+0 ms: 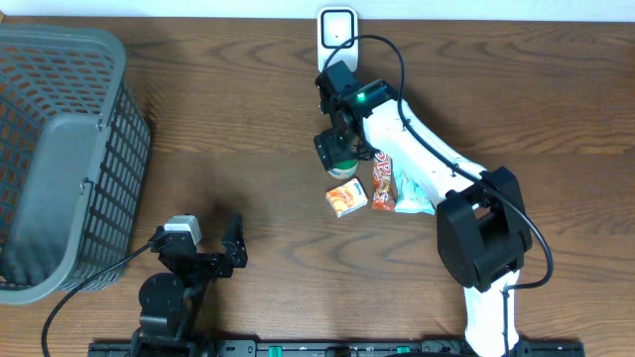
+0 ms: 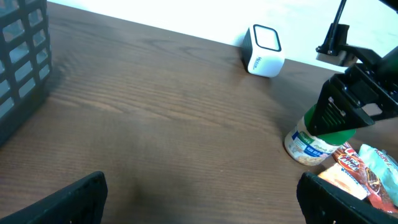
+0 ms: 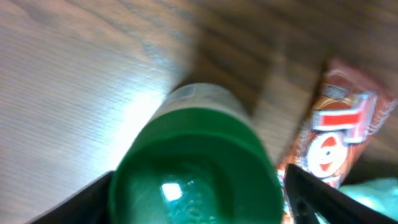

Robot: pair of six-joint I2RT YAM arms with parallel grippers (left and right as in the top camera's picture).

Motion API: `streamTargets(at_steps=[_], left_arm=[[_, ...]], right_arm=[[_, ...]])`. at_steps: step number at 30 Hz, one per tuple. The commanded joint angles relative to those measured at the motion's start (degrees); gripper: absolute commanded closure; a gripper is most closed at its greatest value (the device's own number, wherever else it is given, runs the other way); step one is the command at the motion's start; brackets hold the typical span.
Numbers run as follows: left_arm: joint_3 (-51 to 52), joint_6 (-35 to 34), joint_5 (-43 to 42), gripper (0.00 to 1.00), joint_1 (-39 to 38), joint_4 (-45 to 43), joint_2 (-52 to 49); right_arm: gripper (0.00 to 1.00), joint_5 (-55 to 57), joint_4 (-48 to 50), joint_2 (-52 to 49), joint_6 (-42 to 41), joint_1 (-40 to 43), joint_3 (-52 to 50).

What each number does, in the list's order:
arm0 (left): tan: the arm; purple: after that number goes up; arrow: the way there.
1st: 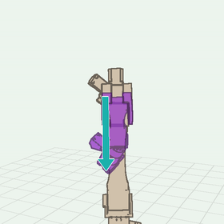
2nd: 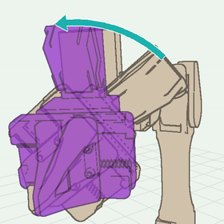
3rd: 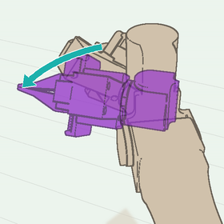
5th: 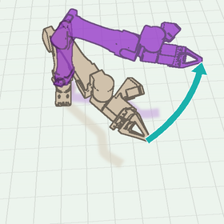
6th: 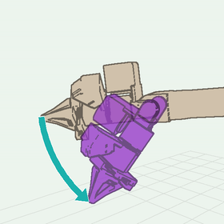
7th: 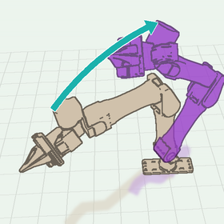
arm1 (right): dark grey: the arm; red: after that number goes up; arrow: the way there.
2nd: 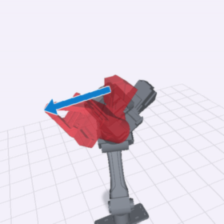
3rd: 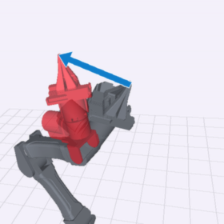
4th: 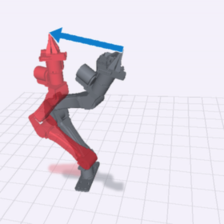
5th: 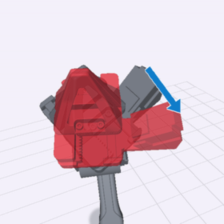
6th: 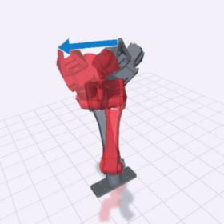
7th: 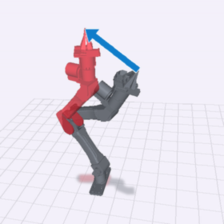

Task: Scan the item barcode

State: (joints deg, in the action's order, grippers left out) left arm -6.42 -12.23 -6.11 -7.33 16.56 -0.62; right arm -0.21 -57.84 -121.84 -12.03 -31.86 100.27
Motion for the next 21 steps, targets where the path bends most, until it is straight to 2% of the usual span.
streamTargets(at_steps=[1,3,6,10,11,13,18,21], left_arm=[[0.74,-0.55,-0.76,0.02,0.15,1.88,0.39],[0.74,-0.55,-0.76,0.02,0.15,1.88,0.39],[0.74,-0.55,-0.76,0.02,0.15,1.88,0.39],[0.74,-0.55,-0.76,0.02,0.15,1.88,0.39],[0.74,-0.55,-0.76,0.02,0.15,1.88,0.39],[0.74,-0.55,-0.76,0.02,0.15,1.88,0.39],[0.74,-0.55,-0.76,0.02,0.15,1.88,0.39],[0.74,-0.55,-0.76,0.02,0.15,1.88,0.39]], right_arm=[[0.07,8.79,-0.04,1.97,5.31,-1.07,1.42],[0.01,8.92,-0.72,2.05,5.46,-1.55,2.14],[0.01,8.72,-3.76,2.27,3.87,-1.75,5.07],[0.01,8.72,-11.15,2.36,-6.12,-1.75,12.72],[0.01,8.72,-12.85,2.36,-10.23,-1.73,14.62],[0.01,8.63,-16.02,2.36,-24.24,-1.70,17.92],[0.01,3.08,-21.55,2.14,-52.02,-0.28,18.05],[0.01,1.90,-21.99,2.01,-63.17,0.07,16.96]])
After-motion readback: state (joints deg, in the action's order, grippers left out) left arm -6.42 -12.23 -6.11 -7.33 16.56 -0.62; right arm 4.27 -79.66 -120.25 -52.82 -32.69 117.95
